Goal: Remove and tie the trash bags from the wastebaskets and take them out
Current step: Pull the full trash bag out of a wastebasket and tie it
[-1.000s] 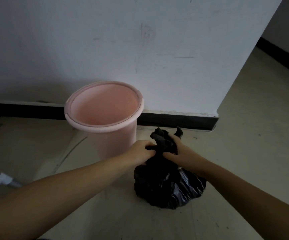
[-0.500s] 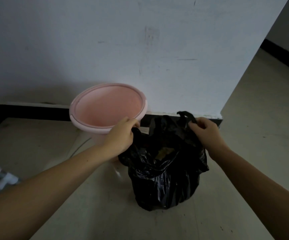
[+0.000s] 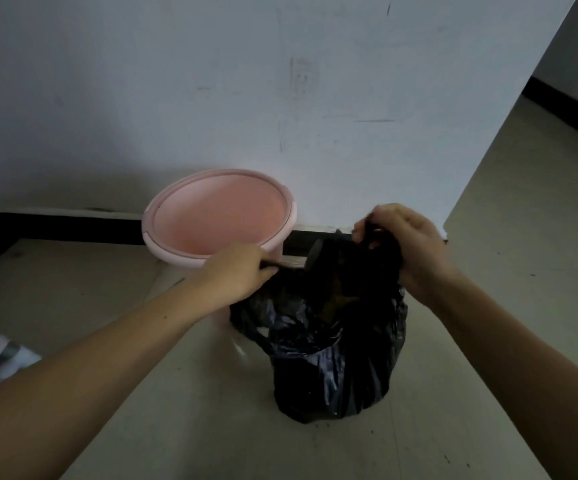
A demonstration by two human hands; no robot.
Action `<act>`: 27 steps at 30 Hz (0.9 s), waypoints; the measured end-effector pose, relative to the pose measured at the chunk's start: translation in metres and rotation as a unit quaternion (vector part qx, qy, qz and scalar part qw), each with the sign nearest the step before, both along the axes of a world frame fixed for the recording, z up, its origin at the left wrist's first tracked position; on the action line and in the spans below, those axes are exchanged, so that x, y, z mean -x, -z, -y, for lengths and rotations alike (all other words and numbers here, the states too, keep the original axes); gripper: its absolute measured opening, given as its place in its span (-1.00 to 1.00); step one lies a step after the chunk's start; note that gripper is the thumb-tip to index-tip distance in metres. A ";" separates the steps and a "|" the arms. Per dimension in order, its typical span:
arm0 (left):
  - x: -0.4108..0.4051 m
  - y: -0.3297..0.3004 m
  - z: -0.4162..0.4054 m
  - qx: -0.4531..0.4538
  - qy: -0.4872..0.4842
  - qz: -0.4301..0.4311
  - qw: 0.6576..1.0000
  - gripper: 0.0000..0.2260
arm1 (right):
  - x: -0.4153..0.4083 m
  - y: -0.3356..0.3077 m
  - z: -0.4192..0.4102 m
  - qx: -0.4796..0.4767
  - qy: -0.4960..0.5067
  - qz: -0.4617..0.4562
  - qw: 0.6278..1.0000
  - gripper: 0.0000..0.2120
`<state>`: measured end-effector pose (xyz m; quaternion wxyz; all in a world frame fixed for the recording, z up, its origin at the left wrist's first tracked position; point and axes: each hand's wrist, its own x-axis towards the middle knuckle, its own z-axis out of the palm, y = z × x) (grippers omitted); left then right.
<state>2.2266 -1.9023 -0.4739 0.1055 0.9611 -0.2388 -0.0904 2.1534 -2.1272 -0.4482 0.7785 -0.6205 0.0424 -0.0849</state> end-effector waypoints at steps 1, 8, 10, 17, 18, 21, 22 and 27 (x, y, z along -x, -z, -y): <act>0.005 -0.008 0.008 0.022 0.022 0.025 0.999 -0.76 | 0.002 0.002 -0.007 0.083 -0.027 -0.010 0.996 -0.89; 0.020 -0.026 0.025 0.163 0.090 -0.053 0.981 -0.70 | 0.005 0.021 -0.026 0.554 -0.138 -0.061 0.819 -0.81; 0.013 -0.022 0.019 0.138 0.060 -0.034 0.988 -0.67 | 0.002 0.020 -0.016 0.538 -0.022 -0.058 0.841 -0.84; 0.004 -0.027 0.019 0.337 -0.065 0.053 0.938 -0.88 | 0.001 0.015 0.004 0.426 0.087 -0.074 0.897 -0.72; 0.007 -0.034 0.022 0.398 -0.070 0.060 0.913 -0.85 | 0.001 0.012 0.004 0.413 0.062 -0.068 0.906 -0.61; 0.022 -0.056 0.029 0.456 -0.041 0.106 0.883 -0.77 | 0.002 -0.002 0.000 0.381 -0.024 -0.037 0.924 -0.23; 0.028 -0.061 0.031 0.443 -0.013 0.114 0.889 -0.77 | 0.003 -0.007 -0.004 0.374 -0.053 -0.028 0.926 -0.15; 0.051 -0.071 0.052 0.286 0.101 0.054 0.951 -0.73 | 0.012 -0.015 -0.038 0.461 -0.211 -0.024 0.862 -0.54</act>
